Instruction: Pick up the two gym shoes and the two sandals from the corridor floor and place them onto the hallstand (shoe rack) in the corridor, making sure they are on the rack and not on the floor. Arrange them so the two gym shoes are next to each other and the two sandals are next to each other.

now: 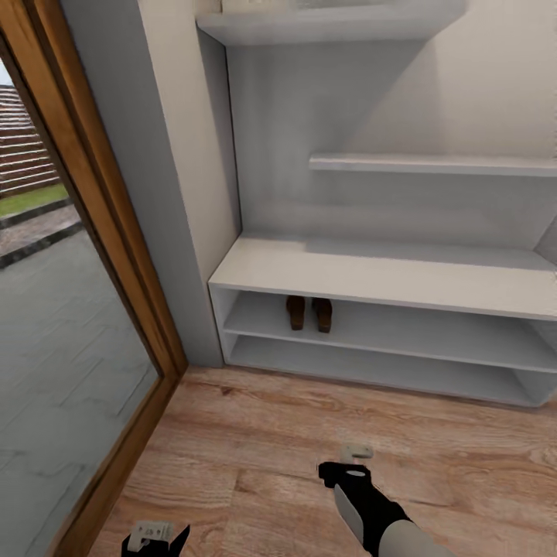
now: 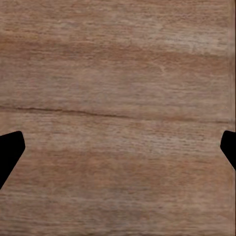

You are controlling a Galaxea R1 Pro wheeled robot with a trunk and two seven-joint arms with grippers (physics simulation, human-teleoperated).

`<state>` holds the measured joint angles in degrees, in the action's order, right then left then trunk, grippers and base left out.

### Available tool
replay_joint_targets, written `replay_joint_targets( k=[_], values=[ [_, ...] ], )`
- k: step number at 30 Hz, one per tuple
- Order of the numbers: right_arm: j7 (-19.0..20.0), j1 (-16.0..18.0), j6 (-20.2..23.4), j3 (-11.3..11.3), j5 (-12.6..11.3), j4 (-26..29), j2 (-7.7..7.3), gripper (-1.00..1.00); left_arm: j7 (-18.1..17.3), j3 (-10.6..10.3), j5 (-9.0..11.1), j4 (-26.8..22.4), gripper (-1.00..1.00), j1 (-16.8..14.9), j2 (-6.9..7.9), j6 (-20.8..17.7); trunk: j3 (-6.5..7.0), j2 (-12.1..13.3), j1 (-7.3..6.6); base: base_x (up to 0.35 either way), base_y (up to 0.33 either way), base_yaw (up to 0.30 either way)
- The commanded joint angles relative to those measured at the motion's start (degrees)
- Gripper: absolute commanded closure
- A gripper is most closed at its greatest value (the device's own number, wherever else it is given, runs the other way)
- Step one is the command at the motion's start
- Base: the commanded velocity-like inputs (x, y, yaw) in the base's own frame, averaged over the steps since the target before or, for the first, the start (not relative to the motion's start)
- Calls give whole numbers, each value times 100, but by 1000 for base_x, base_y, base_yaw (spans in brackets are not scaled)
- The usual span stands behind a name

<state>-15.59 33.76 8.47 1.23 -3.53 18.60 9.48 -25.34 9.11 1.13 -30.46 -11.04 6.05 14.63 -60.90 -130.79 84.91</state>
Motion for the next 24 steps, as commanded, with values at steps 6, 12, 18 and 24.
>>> replay_joint_targets(
  k=[6, 12, 18, 24],
  values=[
    [-24, -2, -566, 23, -28, -514, -235, -100, -41, 35, 11, 11, -100, -4, 14, 10, -4, -2, -5, -337, 0, 0],
    [-19, -12, -1101, 36, 21, -1000, -594, -100, -34, 77, 9, 13, -100, -4, 25, 20, -4, -2, -5, -217, 0, 0],
    [52, -54, -1788, 42, 380, -1257, -870, -100, -33, 214, -2, 14, -100, -4, 37, 22, -4, -2, -5, -48, 0, 0],
    [215, -266, -2384, 36, 661, -1322, -944, -100, -7, 273, -13, 52, -100, 2, 55, 25, -4, -2, -5, -9, 0, 0]
  ],
)
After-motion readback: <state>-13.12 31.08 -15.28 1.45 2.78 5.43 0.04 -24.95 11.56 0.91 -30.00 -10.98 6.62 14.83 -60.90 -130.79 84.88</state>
